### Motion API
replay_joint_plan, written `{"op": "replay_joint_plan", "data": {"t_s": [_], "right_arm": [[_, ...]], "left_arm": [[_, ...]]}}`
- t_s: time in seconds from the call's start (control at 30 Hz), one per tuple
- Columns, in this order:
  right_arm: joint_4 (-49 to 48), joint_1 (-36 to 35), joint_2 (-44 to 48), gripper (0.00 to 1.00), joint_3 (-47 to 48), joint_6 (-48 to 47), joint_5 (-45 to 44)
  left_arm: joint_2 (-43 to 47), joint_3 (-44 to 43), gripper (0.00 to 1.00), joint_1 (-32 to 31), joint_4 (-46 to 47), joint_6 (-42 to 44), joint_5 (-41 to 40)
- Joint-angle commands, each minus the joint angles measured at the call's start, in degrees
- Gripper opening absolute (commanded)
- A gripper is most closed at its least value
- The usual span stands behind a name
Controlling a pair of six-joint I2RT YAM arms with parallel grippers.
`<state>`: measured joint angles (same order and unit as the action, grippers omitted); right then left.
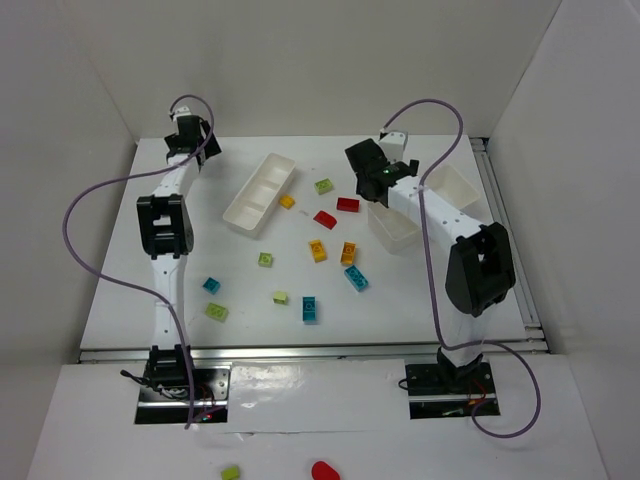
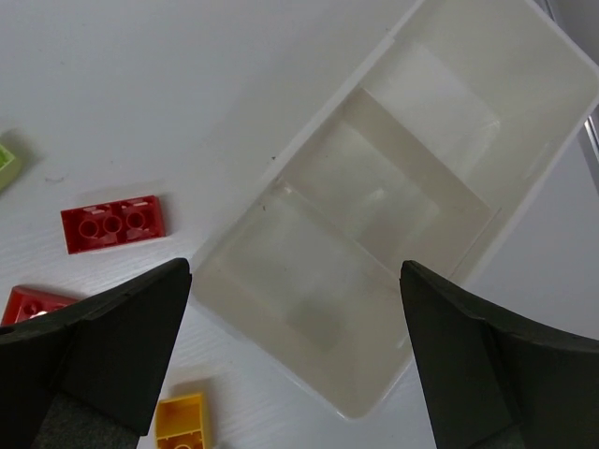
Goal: Sort the legos into containers by color
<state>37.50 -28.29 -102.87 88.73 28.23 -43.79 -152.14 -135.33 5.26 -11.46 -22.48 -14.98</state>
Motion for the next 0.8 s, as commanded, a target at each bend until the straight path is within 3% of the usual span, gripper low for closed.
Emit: {"op": "replay_joint_plan", "data": {"t_s": [0.0, 0.23, 0.6, 0.77], "right_arm": [[1.8, 0.1, -1.9, 1.0, 3.8, 1.3, -1.2], [4.0, 0.1, -5.2, 1.0, 5.9, 3.0, -1.7], [5.6, 0.6, -9.3, 1.0, 8.9, 3.5, -2.3], [6.1, 0.6, -9.8, 1.0, 9.5, 4.0, -2.8]], "left_arm": [[-2.5, -3.5, 0.95, 0.5, 5.7, 0.7, -1.8], [-5.9, -6.4, 0.89, 1.1, 7.4, 1.2, -1.8], [-6.4, -7.1, 0.6, 1.1, 8.0, 2.3, -0.7], [-6.4, -7.1, 0.58, 1.1, 7.9, 3.9, -0.1]]}}
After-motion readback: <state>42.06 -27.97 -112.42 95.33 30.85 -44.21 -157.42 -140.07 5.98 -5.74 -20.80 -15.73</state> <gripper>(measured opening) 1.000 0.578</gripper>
